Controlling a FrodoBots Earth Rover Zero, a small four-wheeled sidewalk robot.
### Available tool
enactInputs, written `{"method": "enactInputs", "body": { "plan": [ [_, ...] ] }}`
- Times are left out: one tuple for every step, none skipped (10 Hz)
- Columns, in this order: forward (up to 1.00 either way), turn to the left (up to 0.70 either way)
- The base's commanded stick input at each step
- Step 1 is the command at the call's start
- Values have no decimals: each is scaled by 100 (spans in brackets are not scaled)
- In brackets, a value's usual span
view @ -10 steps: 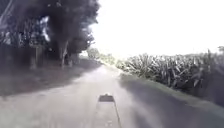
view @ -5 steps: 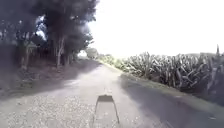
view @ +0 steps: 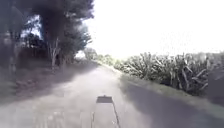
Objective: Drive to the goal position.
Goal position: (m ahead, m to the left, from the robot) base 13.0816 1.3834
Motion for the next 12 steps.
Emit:
{"method": "enactInputs", "body": {
  "plan": [
    [100,21],
    [100,27],
    [100,27],
    [100,27],
    [100,27],
    [100,27],
    [100,27],
    [100,27],
    [100,0],
    [100,0],
    [100,0],
    [100,0]
  ]
}}
